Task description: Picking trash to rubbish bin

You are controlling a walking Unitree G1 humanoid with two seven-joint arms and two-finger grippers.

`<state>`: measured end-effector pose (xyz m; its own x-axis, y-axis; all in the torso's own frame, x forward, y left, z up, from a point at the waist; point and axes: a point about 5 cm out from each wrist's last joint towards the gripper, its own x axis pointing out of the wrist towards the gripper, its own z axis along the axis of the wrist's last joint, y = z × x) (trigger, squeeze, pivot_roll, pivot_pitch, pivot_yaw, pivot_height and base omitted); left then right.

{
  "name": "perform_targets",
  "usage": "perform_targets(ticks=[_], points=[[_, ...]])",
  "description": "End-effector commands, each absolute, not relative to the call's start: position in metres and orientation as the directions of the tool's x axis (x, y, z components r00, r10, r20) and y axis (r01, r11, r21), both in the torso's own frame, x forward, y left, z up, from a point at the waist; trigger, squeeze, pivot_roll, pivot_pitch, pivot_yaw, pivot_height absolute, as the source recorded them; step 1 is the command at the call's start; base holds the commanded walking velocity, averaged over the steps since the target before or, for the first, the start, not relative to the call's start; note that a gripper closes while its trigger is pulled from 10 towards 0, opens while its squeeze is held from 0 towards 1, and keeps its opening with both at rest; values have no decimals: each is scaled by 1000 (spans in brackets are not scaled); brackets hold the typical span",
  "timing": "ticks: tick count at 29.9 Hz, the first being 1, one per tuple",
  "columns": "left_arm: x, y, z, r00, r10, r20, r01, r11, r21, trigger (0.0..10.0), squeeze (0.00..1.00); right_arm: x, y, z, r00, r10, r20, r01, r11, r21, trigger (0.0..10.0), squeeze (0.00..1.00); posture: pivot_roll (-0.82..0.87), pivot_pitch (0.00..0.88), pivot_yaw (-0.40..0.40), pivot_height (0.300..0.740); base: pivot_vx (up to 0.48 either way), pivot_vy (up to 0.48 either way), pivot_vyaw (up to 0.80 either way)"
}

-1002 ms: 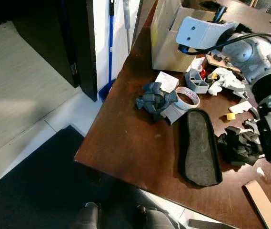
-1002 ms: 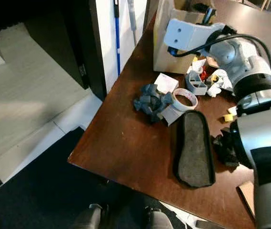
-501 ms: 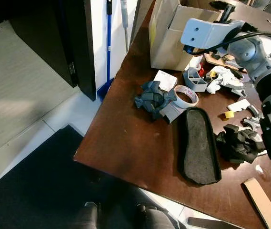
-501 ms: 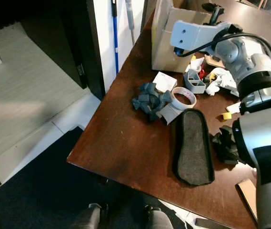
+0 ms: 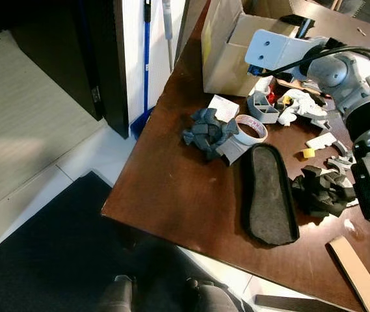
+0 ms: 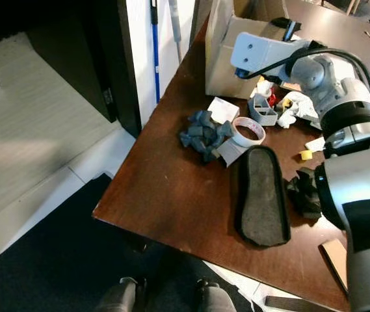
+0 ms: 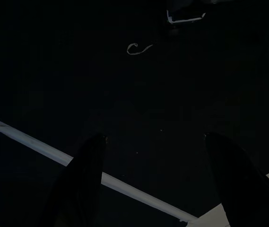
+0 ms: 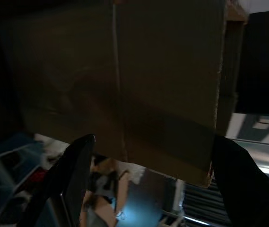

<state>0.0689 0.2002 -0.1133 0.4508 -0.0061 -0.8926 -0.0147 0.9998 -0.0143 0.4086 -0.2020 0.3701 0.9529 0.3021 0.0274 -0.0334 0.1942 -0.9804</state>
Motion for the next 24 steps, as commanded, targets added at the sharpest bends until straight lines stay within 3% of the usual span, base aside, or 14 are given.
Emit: perform_targets(ticks=[1,13,18,24], points=[[56,177,-119,404,-76,-912,19,997,-75,10000,0,409,-206,352,945,314,-97,-161,183,-970,10000,0,108,337,-156,740,0,0,0],[63,179,-118,410,-70,-909,24,998,-66,10000,0,403,-208,345,869,371,-327,-389,104,-915,10000,0,104,320,-149,740,0,0,0],[65,180,-118,411,-68,-909,25,998,-64,10000,0,403,-206,346,869,375,-321,-381,94,-920,10000,0,101,313,-147,740,0,0,0],[67,180,-117,413,-67,-908,27,998,-62,10000,0,406,-201,353,906,361,-222,-272,93,-958,10000,0,101,313,-149,740,0,0,0]])
